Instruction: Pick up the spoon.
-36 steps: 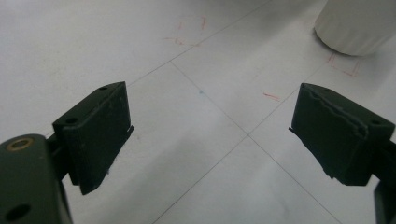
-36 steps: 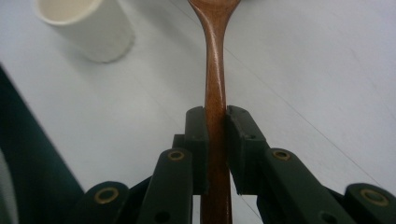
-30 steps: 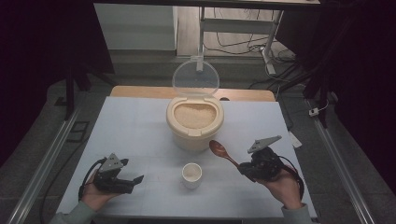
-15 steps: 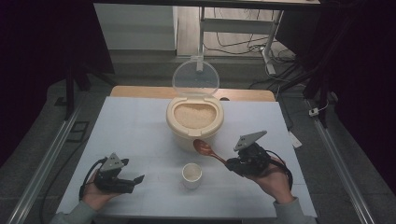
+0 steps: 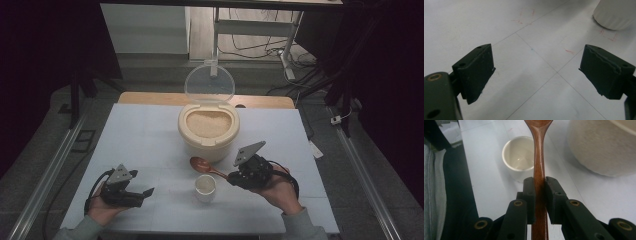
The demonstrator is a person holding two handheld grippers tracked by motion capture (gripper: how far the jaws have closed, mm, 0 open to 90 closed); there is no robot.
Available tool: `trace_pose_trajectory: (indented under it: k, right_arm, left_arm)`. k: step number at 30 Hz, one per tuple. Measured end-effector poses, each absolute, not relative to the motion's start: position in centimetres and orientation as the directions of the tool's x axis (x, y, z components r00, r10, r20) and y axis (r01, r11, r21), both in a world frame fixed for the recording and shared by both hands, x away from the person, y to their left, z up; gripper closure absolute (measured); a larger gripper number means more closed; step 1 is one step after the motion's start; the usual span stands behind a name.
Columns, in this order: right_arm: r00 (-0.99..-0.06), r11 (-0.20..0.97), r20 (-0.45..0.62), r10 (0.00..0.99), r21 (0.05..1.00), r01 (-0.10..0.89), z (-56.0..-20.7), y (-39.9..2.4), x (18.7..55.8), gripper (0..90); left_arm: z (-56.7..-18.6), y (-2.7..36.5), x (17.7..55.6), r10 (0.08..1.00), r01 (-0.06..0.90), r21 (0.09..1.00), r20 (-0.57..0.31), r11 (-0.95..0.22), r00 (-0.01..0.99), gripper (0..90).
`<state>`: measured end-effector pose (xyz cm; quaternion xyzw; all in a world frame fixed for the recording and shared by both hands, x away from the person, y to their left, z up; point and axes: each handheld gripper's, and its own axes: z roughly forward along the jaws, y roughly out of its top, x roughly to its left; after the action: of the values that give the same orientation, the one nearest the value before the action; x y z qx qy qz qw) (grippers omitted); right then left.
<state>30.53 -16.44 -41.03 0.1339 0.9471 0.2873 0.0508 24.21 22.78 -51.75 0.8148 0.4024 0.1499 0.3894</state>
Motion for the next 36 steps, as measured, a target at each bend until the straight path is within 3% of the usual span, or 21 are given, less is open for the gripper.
trace_pose_trajectory:
  k: [16, 36]
  right_arm:
    - [-0.979, 0.832, -0.048, 0.2, 0.535, 0.144, -41.8, -14.9, 30.2, 78.7]
    - [-0.982, 0.838, -0.061, 0.179, 0.532, 0.12, -41.7, -14.4, 30.0, 78.7]
  left_arm:
    - [-50.1, 22.6, 23.7, 0.748, 0.486, 0.79, -0.053, -0.374, 0.662, 12.1]
    - [-43.8, 17.3, 24.4, 0.576, 0.3, 0.802, 0.067, -0.517, 0.815, 14.3]
